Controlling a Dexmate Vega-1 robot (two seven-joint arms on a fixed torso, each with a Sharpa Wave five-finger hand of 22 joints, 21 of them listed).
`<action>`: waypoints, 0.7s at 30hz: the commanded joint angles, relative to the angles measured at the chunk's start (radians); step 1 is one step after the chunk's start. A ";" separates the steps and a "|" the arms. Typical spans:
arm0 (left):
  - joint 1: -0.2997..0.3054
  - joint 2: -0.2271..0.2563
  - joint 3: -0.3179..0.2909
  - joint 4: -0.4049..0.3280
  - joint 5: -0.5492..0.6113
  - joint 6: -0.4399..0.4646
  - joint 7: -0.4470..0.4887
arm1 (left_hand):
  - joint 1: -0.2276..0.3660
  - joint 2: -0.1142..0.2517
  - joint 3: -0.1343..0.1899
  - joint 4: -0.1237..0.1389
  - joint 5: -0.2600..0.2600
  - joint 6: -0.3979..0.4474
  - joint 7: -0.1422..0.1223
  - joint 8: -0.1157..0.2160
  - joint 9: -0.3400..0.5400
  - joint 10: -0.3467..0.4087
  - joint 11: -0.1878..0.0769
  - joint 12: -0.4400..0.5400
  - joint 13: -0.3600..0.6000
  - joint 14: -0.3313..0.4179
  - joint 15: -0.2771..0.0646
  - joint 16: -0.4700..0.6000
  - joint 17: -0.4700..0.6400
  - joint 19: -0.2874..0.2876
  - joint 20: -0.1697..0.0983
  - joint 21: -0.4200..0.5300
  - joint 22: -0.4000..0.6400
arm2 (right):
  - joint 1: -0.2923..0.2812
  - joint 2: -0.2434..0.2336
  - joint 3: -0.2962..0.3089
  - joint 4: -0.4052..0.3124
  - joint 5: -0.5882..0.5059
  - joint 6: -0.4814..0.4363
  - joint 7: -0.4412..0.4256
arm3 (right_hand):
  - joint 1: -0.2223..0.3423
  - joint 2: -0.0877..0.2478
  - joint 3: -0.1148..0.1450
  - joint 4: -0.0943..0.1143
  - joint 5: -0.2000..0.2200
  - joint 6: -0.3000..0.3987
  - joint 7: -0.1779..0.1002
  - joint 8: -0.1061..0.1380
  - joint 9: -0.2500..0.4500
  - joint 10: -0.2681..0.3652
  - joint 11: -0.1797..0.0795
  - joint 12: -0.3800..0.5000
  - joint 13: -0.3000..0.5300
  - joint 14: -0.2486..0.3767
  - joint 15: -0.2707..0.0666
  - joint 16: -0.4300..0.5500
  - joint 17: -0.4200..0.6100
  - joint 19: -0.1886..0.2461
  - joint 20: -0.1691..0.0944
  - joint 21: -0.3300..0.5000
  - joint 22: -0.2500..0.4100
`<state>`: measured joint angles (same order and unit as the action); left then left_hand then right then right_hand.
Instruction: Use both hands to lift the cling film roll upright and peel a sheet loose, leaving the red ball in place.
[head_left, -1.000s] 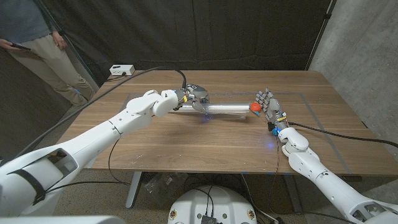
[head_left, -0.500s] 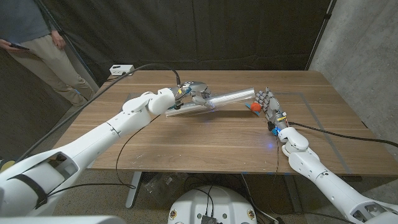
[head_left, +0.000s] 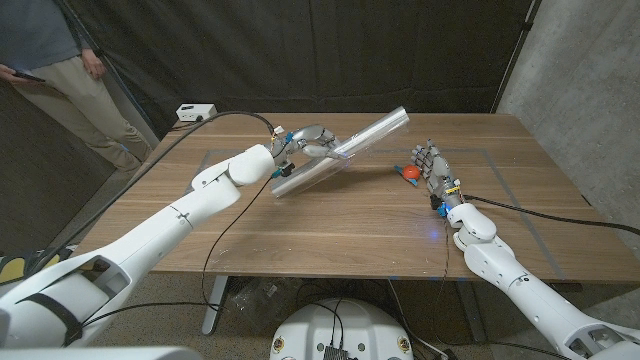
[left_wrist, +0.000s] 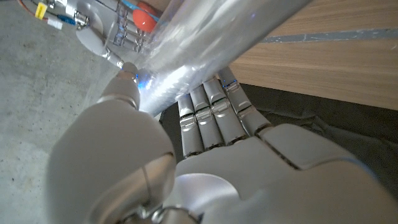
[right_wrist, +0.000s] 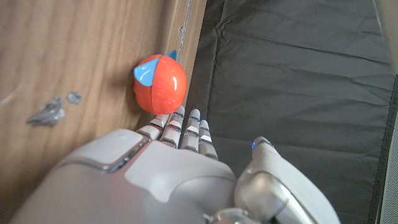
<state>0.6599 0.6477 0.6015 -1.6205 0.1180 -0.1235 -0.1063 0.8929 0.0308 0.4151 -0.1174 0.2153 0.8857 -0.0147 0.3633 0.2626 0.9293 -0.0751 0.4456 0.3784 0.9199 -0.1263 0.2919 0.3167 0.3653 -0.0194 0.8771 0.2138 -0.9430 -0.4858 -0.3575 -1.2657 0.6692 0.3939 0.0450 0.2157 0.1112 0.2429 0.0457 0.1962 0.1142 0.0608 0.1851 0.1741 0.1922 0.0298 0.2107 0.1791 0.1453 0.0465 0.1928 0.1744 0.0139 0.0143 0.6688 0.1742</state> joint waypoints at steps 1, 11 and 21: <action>0.051 -0.056 -0.042 0.051 -0.235 -0.046 0.043 | 0.133 0.122 0.053 0.038 0.002 0.103 0.013 0.061 0.004 0.062 -0.054 0.008 0.007 0.010 -0.061 -0.003 0.004 -0.002 0.009 0.006 -0.001 | 0.005 -0.005 -0.005 -0.011 -0.006 -0.014 -0.004 | -0.008 -0.001 0.009 -0.001 -0.001 0.003 -0.003 0.001 0.005 0.008 0.000 0.000 0.004 0.008 -0.002 -0.004 0.004 0.008 -0.002 -0.005 0.003; 0.058 -0.114 -0.045 0.113 -0.409 -0.092 -0.003 | 0.136 0.119 0.057 0.038 0.000 0.103 0.016 0.064 0.009 0.059 -0.054 0.014 0.014 0.008 -0.058 -0.010 0.007 -0.008 0.013 0.013 -0.002 | 0.003 -0.021 -0.006 -0.040 -0.016 -0.035 -0.020 | -0.007 -0.001 0.009 -0.001 -0.001 0.003 -0.003 0.002 0.005 0.008 0.000 0.000 0.004 0.008 -0.002 -0.004 0.003 0.009 -0.002 -0.008 0.003; 0.059 -0.175 -0.048 0.175 -0.595 -0.117 -0.099 | 0.138 0.116 0.061 0.039 -0.004 0.102 0.013 0.068 0.014 0.060 -0.058 0.022 0.021 0.005 -0.055 -0.018 0.009 -0.013 0.014 0.021 -0.004 | 0.008 -0.024 -0.009 -0.044 -0.022 -0.041 -0.024 | -0.006 -0.001 0.010 -0.003 -0.001 0.003 -0.002 0.002 0.005 0.008 -0.002 0.000 0.004 0.007 -0.004 -0.005 0.003 0.010 -0.003 -0.011 0.003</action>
<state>0.7133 0.5323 0.5580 -1.5066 -0.2644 -0.2059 -0.1137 0.9014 0.0223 0.4178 -0.1201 0.2043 0.8893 -0.0112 0.3633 0.2722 0.9295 -0.0750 0.4596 0.3957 0.9254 -0.1285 0.2766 0.3229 0.3529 -0.0069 0.8914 0.2090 -0.9400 -0.5032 -0.3633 -1.2988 0.6540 0.3629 0.0276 0.2157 0.1113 0.2472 0.0414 0.1962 0.1142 0.0608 0.1851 0.1741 0.1922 0.0298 0.2110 0.1791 0.1453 0.0465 0.1881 0.1744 0.0173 0.0108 0.6613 0.1742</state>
